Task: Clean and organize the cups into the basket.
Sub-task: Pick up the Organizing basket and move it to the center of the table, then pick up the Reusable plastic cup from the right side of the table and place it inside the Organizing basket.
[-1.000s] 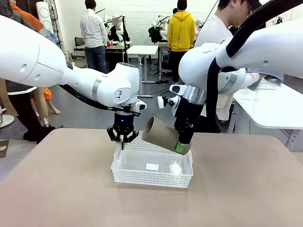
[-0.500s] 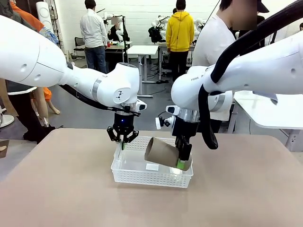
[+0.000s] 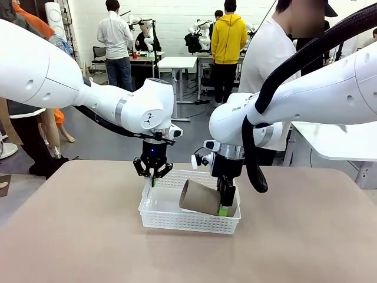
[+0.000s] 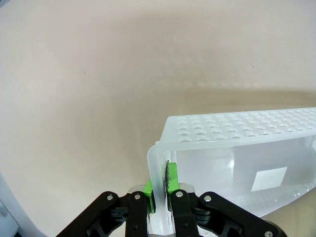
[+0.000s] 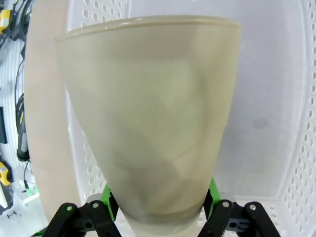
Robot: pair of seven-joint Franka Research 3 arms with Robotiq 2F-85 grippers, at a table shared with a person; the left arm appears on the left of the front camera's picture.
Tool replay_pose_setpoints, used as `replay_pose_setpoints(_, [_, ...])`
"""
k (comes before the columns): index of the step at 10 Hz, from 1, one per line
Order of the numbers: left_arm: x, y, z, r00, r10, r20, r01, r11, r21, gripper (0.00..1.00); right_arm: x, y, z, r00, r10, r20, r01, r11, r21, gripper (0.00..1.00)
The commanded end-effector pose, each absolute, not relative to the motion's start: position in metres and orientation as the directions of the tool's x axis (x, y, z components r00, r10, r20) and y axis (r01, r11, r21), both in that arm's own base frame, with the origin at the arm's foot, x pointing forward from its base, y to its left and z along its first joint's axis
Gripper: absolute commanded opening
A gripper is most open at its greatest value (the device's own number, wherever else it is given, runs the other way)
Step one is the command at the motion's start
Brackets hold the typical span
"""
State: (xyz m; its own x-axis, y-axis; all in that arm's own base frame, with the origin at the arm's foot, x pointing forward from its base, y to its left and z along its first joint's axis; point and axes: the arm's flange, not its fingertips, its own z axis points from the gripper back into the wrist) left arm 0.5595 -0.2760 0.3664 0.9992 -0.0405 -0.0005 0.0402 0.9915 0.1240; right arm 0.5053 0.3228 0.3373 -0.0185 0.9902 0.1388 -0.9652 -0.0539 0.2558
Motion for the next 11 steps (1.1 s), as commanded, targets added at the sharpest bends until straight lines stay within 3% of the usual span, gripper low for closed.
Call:
replay_pose_setpoints(1, [0.560, -0.275, 0.366, 0.999, -0.044, 0.004, 0.043, 0.990, 0.135, 0.00, 0.512, 0.325, 0.341, -0.012, 0.994, 0.109, -0.964, -0.041, 0.263, 0.99])
replay_pose_setpoints(5, [0.560, -0.275, 0.366, 0.999, -0.044, 0.004, 0.043, 0.990, 0.135, 0.00, 0.507, 0.314, 0.383, -0.020, 0.979, 0.204, -0.974, -0.065, 0.215, 1.00])
replay_pose_setpoints(9, [0.560, -0.275, 0.366, 0.999, -0.044, 0.004, 0.043, 0.990, 0.135, 0.00, 0.497, 0.189, 0.475, -0.004, 0.772, 0.636, -0.995, -0.066, 0.075, 1.00])
replay_pose_setpoints(11, [0.560, -0.275, 0.366, 0.999, -0.044, 0.004, 0.043, 0.990, 0.135, 0.00, 0.486, 0.107, 0.488, -0.013, 0.620, 0.784, -0.999, -0.031, 0.008, 1.00])
